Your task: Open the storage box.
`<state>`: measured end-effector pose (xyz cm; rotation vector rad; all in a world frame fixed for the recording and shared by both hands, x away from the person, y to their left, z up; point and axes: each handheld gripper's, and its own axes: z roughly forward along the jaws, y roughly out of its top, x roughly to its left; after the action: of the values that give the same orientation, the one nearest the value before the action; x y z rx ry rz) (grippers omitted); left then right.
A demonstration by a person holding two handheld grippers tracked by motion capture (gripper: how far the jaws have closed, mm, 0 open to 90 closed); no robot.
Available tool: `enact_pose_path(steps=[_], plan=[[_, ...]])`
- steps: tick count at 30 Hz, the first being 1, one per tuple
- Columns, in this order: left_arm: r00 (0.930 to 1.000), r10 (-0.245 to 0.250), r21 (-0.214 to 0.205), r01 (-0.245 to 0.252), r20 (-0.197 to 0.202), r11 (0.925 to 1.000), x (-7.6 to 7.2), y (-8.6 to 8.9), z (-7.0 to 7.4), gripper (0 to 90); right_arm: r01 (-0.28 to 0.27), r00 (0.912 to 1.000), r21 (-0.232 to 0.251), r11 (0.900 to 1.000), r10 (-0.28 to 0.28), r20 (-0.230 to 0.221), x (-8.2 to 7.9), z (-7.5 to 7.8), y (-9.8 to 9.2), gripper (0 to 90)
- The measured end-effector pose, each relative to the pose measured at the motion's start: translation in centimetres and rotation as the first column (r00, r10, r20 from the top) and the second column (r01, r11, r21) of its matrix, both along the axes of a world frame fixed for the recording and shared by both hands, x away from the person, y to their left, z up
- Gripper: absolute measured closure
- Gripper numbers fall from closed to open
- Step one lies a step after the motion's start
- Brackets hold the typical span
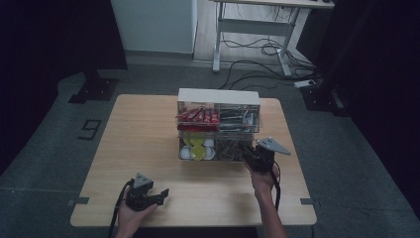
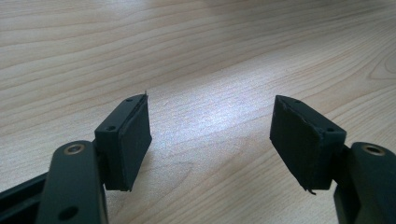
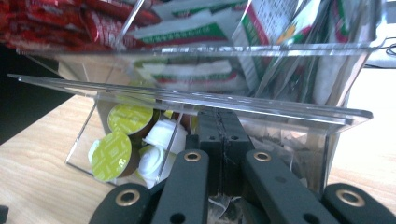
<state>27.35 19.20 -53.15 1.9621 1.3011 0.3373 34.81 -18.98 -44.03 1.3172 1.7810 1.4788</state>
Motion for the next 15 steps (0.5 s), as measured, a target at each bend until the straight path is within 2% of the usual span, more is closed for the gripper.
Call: enact_pose_path(steps=[9, 15], plan=[[1.0000, 0.001, 0.003, -0.001, -0.002, 1.0000, 0.03, -0.01, -0.08, 29.2, 0.004, 1.0000, 0.009, 1.0000, -0.004, -0.002, 0.50, 0.46, -0.08, 88.8], [1.0000, 0.002, 0.002, -0.002, 0.001, 1.0000, 0.00, -0.07, -0.07, 29.1, 0.006, 1.0000, 0.014, 0.9999, -0.006, -0.002, 0.47, 0.15, -0.23, 88.7]])
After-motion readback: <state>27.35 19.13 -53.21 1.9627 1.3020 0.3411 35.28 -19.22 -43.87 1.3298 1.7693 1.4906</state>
